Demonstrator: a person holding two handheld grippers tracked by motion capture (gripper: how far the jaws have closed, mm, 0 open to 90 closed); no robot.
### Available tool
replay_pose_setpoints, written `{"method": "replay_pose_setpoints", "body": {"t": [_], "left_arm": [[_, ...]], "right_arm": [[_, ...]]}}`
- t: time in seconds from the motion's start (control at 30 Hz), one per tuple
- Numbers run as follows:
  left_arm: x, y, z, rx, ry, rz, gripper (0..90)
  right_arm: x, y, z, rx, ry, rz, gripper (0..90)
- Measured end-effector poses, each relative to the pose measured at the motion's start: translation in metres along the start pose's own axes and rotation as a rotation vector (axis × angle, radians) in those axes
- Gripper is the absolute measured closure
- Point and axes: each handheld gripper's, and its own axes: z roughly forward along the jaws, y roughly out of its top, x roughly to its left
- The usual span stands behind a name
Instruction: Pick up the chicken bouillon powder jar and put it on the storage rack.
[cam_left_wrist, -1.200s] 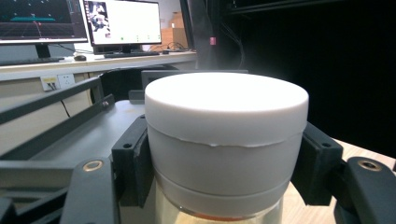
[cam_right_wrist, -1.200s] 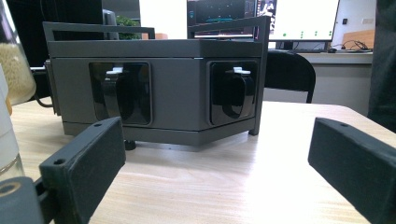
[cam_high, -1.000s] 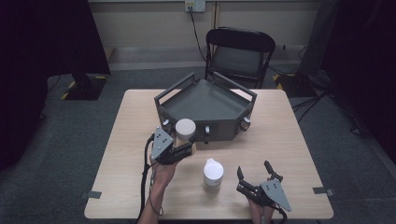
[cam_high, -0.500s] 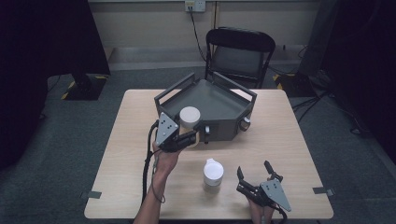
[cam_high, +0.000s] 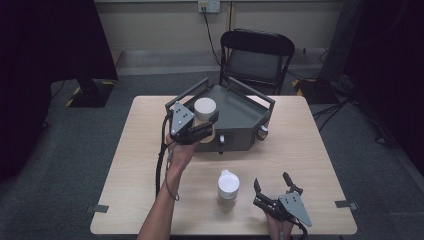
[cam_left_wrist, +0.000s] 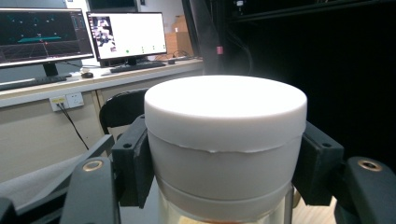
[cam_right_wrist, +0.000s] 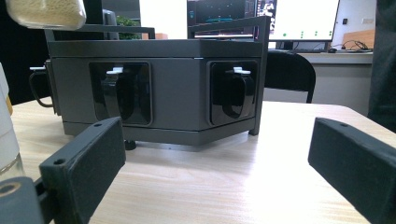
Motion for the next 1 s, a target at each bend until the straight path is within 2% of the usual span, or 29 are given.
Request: {"method": "replay_pose_setpoints", "body": {"t": [0.33,0.43,0.7,0.83,0.97,1.0], "left_arm": [[0.001,0.011,0.022,0.015,0.048,-0.005,33.9],[0.004,0.008,0.028,0.015,0.054,-0.025,33.9],[0.009,0.004,0.052,0.055,0.109,-0.036,33.9],[0.014,0.002,0.059,0.072,0.117,-0.060,33.9],[0.016,-0.001,0.065,0.086,0.120,-0.060,33.9],[0.017,-0.001,0.065,0.086,0.120,-0.073,33.9]], "right_arm": [[0.000,0.000,0.000,0.000,-0.001,-0.001,2.8],[0.000,0.000,0.000,0.000,-0.001,0.000,2.8],[0.000,0.000,0.000,0.000,0.001,0.000,2.8],[0.000,0.000,0.000,0.000,-0.001,0.000,2.8],[0.000,0.000,0.000,0.000,0.001,0.000,2.8],[0.000,0.000,0.000,0.000,0.001,0.000,2.8]]}}
